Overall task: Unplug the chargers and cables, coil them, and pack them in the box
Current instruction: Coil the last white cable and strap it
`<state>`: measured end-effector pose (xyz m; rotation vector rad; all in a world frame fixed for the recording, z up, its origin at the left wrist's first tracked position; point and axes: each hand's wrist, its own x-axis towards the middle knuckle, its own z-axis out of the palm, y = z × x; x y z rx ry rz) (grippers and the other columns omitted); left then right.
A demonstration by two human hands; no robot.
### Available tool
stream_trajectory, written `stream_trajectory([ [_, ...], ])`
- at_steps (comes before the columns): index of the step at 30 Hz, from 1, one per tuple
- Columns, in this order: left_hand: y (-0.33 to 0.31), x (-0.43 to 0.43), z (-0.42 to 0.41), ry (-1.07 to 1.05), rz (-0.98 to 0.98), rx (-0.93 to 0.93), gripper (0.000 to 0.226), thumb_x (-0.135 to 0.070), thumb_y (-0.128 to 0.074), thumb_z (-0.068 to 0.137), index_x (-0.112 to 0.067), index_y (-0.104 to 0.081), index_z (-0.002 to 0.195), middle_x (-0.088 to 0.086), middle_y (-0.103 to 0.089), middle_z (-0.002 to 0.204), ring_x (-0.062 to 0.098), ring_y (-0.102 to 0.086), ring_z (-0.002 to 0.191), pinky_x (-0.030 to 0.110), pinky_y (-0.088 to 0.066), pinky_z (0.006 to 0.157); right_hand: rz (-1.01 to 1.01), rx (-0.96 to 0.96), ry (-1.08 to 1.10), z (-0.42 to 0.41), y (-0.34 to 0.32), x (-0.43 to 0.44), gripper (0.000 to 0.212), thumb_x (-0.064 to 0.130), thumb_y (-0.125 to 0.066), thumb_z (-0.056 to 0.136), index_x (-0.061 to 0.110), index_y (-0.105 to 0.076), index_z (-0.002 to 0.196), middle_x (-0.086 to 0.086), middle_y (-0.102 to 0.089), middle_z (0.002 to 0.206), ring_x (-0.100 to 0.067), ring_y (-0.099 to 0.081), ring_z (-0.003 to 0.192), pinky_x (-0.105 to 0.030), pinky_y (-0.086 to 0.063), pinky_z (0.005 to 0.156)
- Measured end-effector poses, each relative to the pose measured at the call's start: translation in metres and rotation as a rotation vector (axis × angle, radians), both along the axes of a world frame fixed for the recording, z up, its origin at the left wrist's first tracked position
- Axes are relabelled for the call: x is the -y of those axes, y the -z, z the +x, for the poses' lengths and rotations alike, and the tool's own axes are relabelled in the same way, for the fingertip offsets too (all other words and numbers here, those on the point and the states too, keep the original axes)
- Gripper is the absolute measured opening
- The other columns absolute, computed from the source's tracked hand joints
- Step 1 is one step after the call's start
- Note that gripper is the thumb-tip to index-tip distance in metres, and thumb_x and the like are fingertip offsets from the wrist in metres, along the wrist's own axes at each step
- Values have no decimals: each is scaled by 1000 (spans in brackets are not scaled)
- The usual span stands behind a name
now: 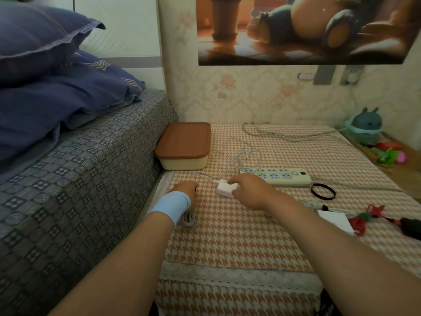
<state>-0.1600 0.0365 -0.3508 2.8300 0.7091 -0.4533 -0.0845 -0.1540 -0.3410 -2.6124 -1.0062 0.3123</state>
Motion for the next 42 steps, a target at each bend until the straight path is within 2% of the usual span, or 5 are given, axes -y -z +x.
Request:
stream_trajectory([
  [11,-25,151,32,475,-321,228,51,-40,-64,90,-23,-50,136,1,-54,136,23,-57,110,39,-50,93,-207,-26,100,26,-21,98,22,11,-57,95,23,-61,78,0,-62,88,-15,-53,75,-27,-41,63],
  [15,-9,179,44,437,-301,135,75,-38,-74,83,-17,-35,143,7,-54,134,29,-57,112,42,-52,90,-271,-74,113,27,-13,116,10,16,-65,89,17,-67,99,-11,-69,98,-24,-63,78,-36,-53,64],
  [21,-16,167,51,411,-279,270,22,-19,-59,93,-15,-60,114,6,-63,116,27,-60,102,37,-51,89,-323,-64,-16,21,-19,122,56,37,-82,82,17,-62,131,-1,-66,118,-24,-63,104,-41,-55,90],
  [30,-33,104,37,200,-501,544,15,-24,-51,99,-21,-65,104,0,-68,99,22,-65,85,40,-57,78,-51,-254,-83,11,-24,89,25,43,-69,93,25,-63,110,5,-68,101,-20,-64,91,-34,-50,80],
  [42,0,4,-14,112,130,-232,58,-47,-56,92,-34,-39,146,10,-18,153,34,-44,126,37,-44,103,129,-499,223,-20,0,-19,52,57,-64,92,12,-45,74,-12,-49,71,-30,-56,67,-50,-59,65],
])
